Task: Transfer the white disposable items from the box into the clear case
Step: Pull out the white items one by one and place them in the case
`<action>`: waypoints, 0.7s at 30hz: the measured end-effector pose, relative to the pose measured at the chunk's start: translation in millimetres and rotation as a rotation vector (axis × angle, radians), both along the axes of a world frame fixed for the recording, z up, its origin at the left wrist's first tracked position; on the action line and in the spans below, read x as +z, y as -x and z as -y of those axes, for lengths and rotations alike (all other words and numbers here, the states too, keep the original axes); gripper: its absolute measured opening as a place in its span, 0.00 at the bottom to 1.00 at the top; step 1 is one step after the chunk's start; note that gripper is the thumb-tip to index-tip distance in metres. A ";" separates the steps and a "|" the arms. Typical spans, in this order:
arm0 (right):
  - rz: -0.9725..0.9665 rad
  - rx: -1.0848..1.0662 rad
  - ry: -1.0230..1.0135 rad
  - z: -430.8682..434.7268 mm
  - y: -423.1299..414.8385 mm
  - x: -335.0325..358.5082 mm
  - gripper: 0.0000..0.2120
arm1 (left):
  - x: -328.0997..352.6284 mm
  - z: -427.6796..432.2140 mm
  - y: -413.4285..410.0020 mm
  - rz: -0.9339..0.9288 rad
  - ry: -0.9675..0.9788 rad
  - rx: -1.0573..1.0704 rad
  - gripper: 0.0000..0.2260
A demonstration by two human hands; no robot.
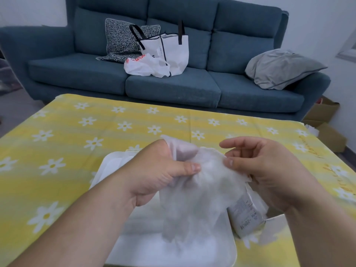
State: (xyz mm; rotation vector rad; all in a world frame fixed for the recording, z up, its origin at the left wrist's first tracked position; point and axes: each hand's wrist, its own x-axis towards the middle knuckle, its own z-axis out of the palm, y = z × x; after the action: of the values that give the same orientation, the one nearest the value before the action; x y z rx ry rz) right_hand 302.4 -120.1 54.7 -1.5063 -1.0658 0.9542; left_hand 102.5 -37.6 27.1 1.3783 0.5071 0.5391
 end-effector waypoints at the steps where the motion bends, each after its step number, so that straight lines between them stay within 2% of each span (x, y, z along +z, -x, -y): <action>1: -0.011 0.048 0.058 2.3 -3.8 1.2 0.17 | 0.3 -2.2 2.0 0.015 0.000 0.007 0.12; 3: 0.034 0.211 0.187 7.2 -8.3 3.6 0.24 | 1.7 -5.0 4.9 0.051 0.045 0.015 0.11; 5: 0.055 0.308 0.267 9.6 -7.6 2.2 0.26 | 2.1 -5.8 5.4 0.071 0.087 0.025 0.13; 7: -0.007 0.267 0.254 7.3 -5.2 -1.9 0.22 | 1.9 -6.7 5.7 0.077 0.110 0.061 0.13; 9: -0.187 0.144 0.185 3.2 -3.4 -6.6 0.09 | 2.1 -7.7 6.0 0.073 0.117 0.101 0.11; 13: -0.498 0.037 0.022 1.3 -1.8 -7.4 0.02 | 2.8 -6.7 7.4 0.017 0.091 0.140 0.07; 15: -0.597 0.037 -0.012 0.3 0.5 -7.1 0.03 | 2.7 -6.7 7.3 0.015 0.103 0.159 0.06; 18: -0.676 0.039 0.051 -1.0 6.7 -6.6 0.06 | 3.1 -5.9 6.1 0.044 0.133 0.154 0.10; 21: -0.579 0.088 0.179 0.7 10.2 -7.1 0.11 | 2.9 -6.8 5.5 0.072 0.162 0.172 0.11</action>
State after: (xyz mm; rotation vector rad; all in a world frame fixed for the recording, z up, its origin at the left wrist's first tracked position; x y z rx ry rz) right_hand 292.1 -120.7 47.6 -1.2098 -0.6403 1.4669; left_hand 97.0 -30.8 30.0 1.1632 0.6017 0.6704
